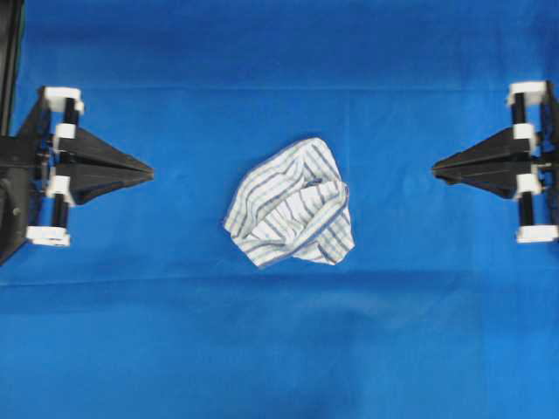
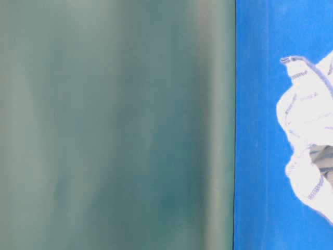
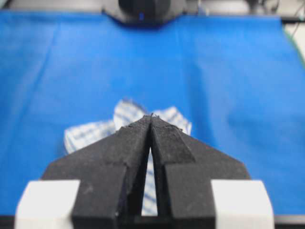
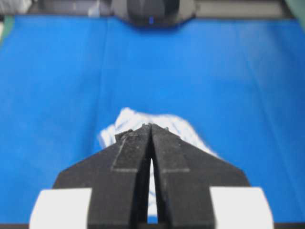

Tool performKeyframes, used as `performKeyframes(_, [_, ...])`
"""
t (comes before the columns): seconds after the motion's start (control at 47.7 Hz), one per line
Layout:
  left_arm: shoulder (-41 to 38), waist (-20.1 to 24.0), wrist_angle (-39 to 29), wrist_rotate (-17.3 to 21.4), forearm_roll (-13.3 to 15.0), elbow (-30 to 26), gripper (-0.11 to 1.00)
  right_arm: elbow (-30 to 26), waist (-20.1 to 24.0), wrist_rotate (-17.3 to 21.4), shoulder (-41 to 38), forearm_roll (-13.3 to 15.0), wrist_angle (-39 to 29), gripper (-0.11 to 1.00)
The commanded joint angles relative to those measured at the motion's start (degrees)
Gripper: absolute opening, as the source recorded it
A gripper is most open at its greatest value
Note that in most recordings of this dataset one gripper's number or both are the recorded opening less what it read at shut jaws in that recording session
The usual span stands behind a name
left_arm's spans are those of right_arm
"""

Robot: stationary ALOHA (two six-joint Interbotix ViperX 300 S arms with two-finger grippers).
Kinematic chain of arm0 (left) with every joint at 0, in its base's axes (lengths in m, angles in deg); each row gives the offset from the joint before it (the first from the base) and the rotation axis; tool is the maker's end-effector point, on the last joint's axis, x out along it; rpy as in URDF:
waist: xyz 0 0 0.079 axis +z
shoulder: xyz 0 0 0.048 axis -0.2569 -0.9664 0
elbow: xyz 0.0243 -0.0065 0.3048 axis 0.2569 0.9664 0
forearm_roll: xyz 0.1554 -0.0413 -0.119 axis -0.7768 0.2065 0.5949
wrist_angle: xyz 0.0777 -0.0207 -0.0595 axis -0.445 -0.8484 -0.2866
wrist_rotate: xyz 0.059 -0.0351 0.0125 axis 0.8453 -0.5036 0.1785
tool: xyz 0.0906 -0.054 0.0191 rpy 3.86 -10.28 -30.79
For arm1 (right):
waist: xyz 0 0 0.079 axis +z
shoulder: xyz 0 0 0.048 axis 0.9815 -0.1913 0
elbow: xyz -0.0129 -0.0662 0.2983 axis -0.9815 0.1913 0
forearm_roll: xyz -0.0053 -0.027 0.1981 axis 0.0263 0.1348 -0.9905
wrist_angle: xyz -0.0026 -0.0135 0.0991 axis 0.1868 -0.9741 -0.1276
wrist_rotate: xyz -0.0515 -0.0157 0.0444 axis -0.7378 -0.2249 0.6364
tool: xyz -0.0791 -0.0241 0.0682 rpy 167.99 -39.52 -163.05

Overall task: Lift the towel with both arms.
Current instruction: 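Move both grippers open toward the left and right sides of the towel, then close both grippers on opposite edges of the striped towel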

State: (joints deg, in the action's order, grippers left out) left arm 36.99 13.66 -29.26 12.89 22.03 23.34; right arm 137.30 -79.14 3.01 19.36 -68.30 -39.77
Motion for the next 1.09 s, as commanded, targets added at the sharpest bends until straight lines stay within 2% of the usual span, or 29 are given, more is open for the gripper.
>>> performKeyframes(0.0, [-3.25, 0.09, 1.14, -0.18, 0.18, -1.67, 0.02, -1.49, 0.00, 0.18, -2.64, -0.70, 0.44, 0.00])
performKeyframes(0.042, [-5.10, 0.09, 1.23, -0.35, 0.18, -1.93, 0.05, -1.58, -0.09, 0.18, -3.96, -0.97, 0.44, 0.01])
performKeyframes(0.126, [-8.00, 0.09, 1.32, -0.70, 0.35, -2.46, 0.25, -2.11, -0.09, 0.97, -7.38, -1.32, 0.44, 0.04])
performKeyframes(0.273, [-14.15, 0.09, 2.37, -0.88, 0.35, -3.43, 0.71, -4.04, 0.00, 2.20, -14.41, -1.41, 0.09, 0.46])
performKeyframes(0.357, [-18.02, 0.00, 2.99, -0.88, 0.35, -3.96, 0.88, -5.63, 0.00, 2.29, -19.78, -1.41, -0.26, 0.65])
performKeyframes(0.692, [-33.93, -0.18, 3.96, -0.97, 0.35, -8.09, 0.90, -12.74, 0.00, 2.99, -38.32, -1.41, -1.67, 0.62])
performKeyframes(1.07, [-46.67, -0.18, 5.36, -0.88, 0.35, -12.39, 0.90, -17.23, 0.00, 3.25, -47.81, -1.41, -1.93, 0.62])
